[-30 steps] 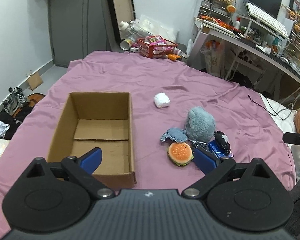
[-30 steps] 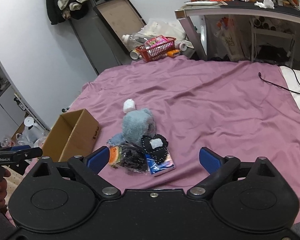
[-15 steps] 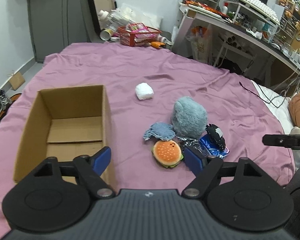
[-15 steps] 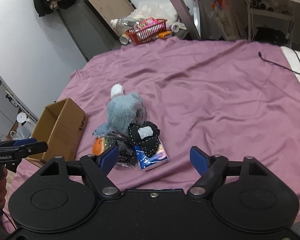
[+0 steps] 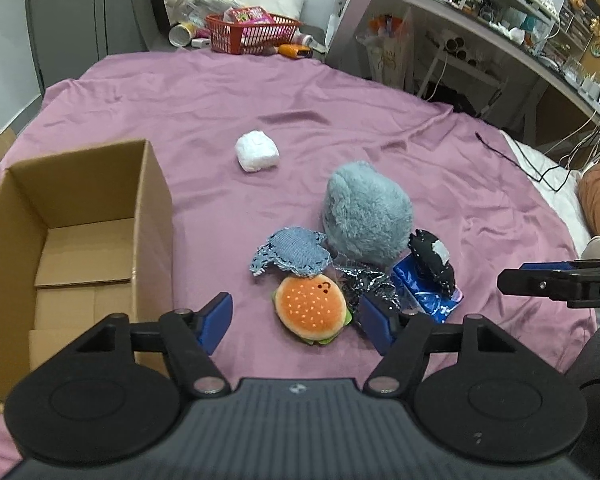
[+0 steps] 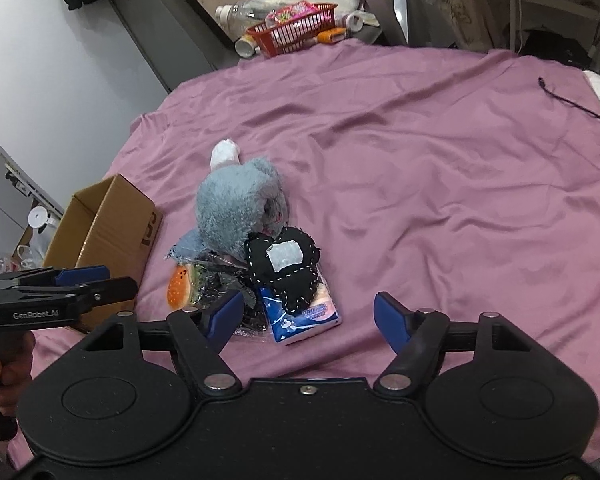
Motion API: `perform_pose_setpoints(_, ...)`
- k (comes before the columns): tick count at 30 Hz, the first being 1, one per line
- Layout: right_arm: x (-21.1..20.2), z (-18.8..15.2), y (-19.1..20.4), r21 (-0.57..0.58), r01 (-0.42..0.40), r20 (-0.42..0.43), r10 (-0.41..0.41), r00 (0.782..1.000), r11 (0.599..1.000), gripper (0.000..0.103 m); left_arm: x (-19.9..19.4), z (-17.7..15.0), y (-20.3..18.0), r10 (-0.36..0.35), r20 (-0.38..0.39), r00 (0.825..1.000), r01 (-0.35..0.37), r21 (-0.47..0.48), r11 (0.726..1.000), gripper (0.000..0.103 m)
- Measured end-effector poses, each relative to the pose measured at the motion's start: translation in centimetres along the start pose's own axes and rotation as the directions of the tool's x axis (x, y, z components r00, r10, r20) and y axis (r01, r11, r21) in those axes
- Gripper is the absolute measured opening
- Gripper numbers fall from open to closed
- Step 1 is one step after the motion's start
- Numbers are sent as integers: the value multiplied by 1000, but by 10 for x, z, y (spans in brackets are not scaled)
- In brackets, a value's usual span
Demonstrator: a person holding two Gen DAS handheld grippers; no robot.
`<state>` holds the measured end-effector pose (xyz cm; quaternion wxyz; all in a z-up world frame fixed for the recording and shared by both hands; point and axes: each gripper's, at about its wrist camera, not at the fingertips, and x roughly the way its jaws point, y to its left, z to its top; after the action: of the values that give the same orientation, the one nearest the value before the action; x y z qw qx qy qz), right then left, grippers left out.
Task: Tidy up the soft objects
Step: 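Move the left tool to the burger plush while the right tool approaches the black heart plush, then grasp the burger plush with the left tool while the right tool grasps the black heart plush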
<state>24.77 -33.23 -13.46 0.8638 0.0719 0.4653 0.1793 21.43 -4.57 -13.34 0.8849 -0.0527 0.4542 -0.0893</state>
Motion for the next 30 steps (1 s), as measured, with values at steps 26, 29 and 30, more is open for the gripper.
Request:
perform_pose_setpoints(26, 65, 13, 15, -69, 8, -72, -13, 997, 998, 57, 77, 5, -2, -31, -171, 985, 31, -3, 1000, 51)
perform_pose_setpoints(29, 68, 9, 16, -86, 37, -77, -44, 996, 996, 41, 73, 3, -3, -27, -158, 987, 29, 11, 1000, 48)
perform_pose_setpoints(30, 66, 9, 16, -94, 40, -71, -47, 996, 995, 39, 71, 2, -4, -29, -153, 988, 31, 11, 999, 48)
